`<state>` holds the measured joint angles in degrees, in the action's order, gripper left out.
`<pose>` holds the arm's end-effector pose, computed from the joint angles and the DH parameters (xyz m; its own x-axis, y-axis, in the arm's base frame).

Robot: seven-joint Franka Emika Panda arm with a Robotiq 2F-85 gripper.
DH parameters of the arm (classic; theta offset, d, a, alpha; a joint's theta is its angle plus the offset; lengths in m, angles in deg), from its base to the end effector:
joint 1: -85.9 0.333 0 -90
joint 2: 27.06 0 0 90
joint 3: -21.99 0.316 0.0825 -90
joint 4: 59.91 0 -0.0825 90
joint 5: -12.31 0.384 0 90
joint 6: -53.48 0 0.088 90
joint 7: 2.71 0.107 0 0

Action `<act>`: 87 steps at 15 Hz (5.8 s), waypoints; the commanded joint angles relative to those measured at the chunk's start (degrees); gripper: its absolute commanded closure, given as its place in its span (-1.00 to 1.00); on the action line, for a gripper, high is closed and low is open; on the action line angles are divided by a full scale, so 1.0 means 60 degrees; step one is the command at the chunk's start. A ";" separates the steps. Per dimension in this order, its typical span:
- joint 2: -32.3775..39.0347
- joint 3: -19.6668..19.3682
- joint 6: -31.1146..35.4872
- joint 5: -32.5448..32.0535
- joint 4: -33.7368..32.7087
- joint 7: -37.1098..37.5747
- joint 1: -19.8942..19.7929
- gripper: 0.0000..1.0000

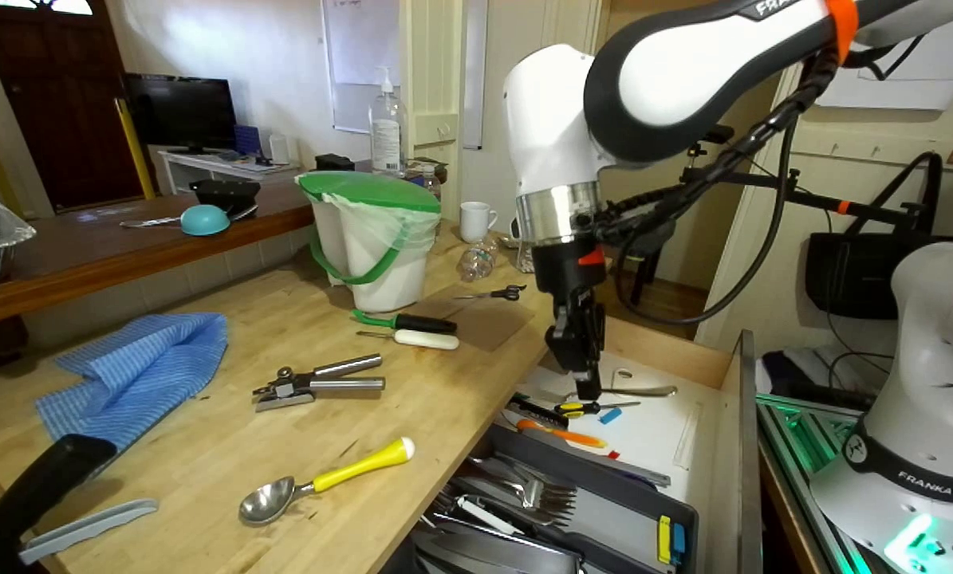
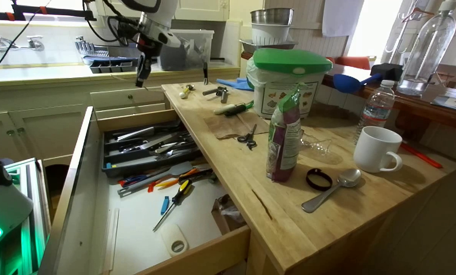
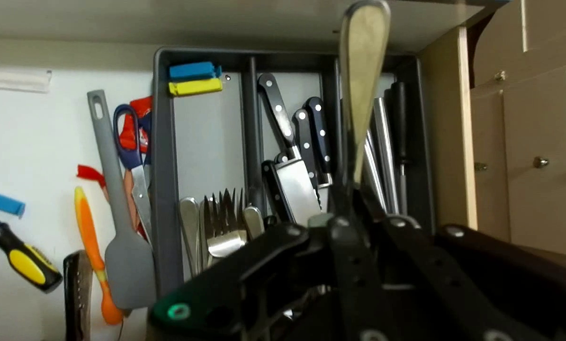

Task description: Put the knife in the drawer

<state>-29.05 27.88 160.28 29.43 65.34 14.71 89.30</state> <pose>0.4836 0.1022 0.3852 0.9081 -0.2250 -0.3531 -0.2902 -0.9461 -0.1436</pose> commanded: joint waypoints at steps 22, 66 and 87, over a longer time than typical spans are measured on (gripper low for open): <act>0.2763 0.0047 0.0613 0.1324 -0.0098 -0.0042 0.0528 0.96; 0.3400 -0.0941 0.9017 -0.3613 0.2284 0.2005 0.1950 0.96; 0.4821 -0.1295 0.9263 -0.3701 0.1205 0.2023 0.3060 0.31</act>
<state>-1.06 20.50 214.48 6.80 73.42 27.36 106.58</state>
